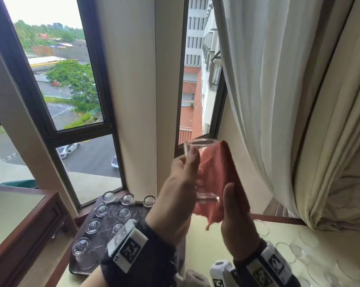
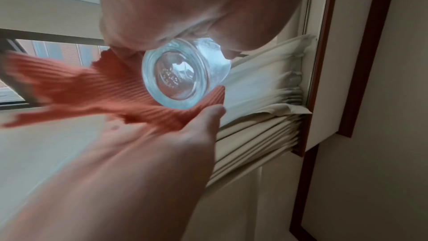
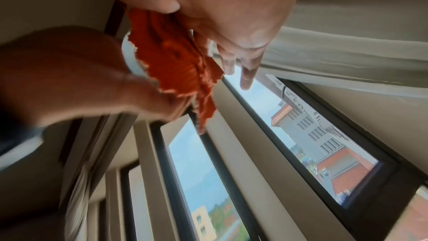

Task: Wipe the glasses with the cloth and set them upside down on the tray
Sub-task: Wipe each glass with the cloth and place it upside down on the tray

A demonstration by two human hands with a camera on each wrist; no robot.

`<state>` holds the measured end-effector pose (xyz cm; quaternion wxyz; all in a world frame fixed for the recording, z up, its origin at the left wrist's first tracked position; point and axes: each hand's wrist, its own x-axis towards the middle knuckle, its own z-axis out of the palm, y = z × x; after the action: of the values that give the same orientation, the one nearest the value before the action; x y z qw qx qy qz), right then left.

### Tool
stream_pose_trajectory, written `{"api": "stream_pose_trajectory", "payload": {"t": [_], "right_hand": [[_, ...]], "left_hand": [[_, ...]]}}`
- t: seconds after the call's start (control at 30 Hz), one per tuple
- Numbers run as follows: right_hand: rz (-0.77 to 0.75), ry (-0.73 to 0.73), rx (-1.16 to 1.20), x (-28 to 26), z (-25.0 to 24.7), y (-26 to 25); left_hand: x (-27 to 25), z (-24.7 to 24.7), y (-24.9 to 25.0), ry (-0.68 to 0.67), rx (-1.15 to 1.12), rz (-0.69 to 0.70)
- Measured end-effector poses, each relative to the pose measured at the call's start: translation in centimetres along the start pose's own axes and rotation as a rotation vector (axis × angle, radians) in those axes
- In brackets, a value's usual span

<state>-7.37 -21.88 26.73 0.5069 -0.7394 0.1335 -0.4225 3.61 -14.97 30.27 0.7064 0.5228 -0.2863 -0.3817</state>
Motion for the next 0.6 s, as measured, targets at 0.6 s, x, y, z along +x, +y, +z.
{"api": "stream_pose_trajectory", "payload": {"t": [0.6], "right_hand": [[-0.096, -0.038, 0.081, -0.3, 1.2, -0.3]], "left_hand": [[0.6, -1.0, 0.5, 0.029, 0.103, 0.032]]}}
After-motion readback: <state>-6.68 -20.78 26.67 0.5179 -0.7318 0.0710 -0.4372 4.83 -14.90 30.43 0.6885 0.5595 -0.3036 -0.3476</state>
